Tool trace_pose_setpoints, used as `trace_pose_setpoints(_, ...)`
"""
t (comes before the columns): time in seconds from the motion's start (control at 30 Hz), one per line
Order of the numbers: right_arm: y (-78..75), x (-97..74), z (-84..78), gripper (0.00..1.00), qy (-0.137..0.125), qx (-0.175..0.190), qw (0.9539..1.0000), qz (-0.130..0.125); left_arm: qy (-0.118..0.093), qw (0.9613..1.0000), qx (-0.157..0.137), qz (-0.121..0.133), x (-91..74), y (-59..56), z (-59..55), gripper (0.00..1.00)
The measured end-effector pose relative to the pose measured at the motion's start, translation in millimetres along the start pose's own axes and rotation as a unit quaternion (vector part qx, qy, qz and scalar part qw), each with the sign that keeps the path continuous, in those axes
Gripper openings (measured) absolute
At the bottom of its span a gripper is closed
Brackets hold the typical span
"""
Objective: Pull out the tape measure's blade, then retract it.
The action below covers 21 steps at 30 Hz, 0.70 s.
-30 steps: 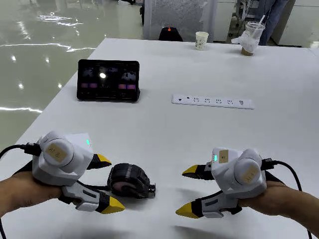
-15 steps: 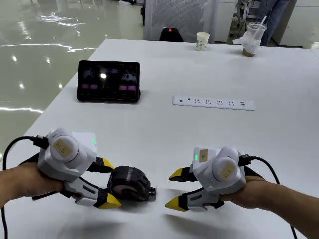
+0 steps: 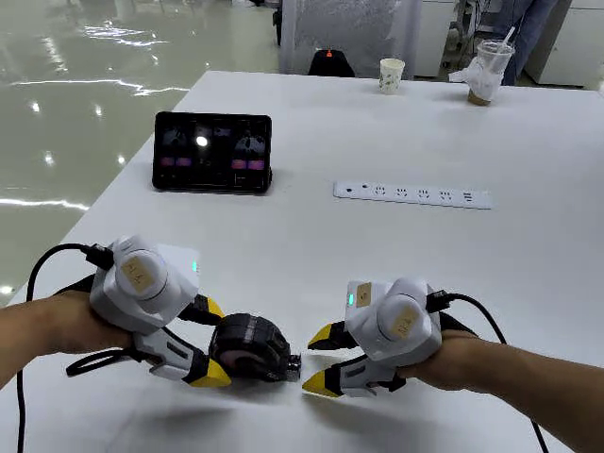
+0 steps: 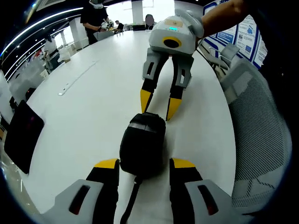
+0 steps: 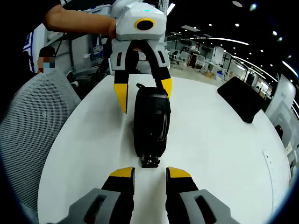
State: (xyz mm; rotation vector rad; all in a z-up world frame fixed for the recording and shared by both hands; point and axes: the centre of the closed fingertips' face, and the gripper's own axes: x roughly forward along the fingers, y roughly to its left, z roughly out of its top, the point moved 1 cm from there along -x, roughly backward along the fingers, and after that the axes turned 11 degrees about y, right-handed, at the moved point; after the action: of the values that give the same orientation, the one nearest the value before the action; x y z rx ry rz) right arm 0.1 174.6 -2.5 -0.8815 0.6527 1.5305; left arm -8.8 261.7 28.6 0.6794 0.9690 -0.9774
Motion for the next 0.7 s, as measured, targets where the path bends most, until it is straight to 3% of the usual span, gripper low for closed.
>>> trace_pose_setpoints(0.33, -5.5, 9.0, 3.6, 0.18, -0.006, 0.028, 0.9996, 0.003, 0.006, 0.9998, 0.018, 0.005, 4.4, 5.6, 0.0, 0.25)
trace_pose_setpoints(0.7, -0.2, 10.8, 7.4, 0.12, -0.014, 0.033, 0.9993, 0.014, 0.001, 0.9996, 0.029, 0.004, 6.7, 3.3, -1.0, 0.25)
